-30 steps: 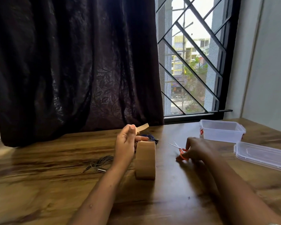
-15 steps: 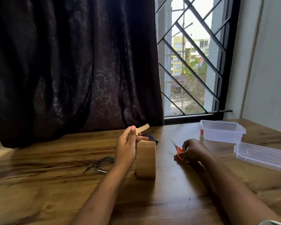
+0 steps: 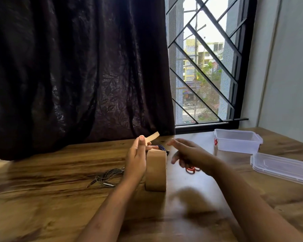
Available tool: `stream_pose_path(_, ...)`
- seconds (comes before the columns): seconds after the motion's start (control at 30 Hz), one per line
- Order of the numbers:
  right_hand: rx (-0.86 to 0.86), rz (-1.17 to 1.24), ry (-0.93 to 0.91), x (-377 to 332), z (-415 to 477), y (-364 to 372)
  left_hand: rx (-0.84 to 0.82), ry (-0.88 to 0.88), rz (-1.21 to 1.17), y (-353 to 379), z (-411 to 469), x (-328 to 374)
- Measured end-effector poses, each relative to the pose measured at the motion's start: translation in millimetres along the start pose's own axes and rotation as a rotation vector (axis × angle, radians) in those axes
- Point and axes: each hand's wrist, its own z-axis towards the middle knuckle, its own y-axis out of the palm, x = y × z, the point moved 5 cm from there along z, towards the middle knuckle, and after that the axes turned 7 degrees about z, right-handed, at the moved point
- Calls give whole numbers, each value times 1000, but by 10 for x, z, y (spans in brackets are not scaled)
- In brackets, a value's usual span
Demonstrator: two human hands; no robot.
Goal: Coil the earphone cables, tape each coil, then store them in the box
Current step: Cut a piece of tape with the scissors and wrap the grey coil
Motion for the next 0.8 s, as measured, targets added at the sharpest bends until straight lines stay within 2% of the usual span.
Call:
stream_pose_path(0.1,-98,-41,-36,-78,-40,283,-6,-7,54,16,-43,-40)
stream_pose_path(0.27,-13,90,-143,-16,13,351,-11,6,34,13,-39,-38)
stream_pose_path(0.33,70,61,-203,-33,24,202,-30,14,-6,24,-38,18)
stream_pose_path(0.43,239,-235,-315,-69,34,-67,-71,5,-23,59,-36,24)
stream_pose_path(0.53,441,-817,-321,-54,19,-286,-111,-11,1,100,-31,-45)
stream_pose_path(0.57,507,-944,-304,-45,4,-362,-123,-29,-1,118,-34,-65)
stream_pose_path(0.67,570,-1020,-204,40,-37,-543,-160,-67,5,170,-49,-104)
stream_pose_path(0.8,535,-1119,-44,273,-2,-654,-178,-63,34,196,-40,-140)
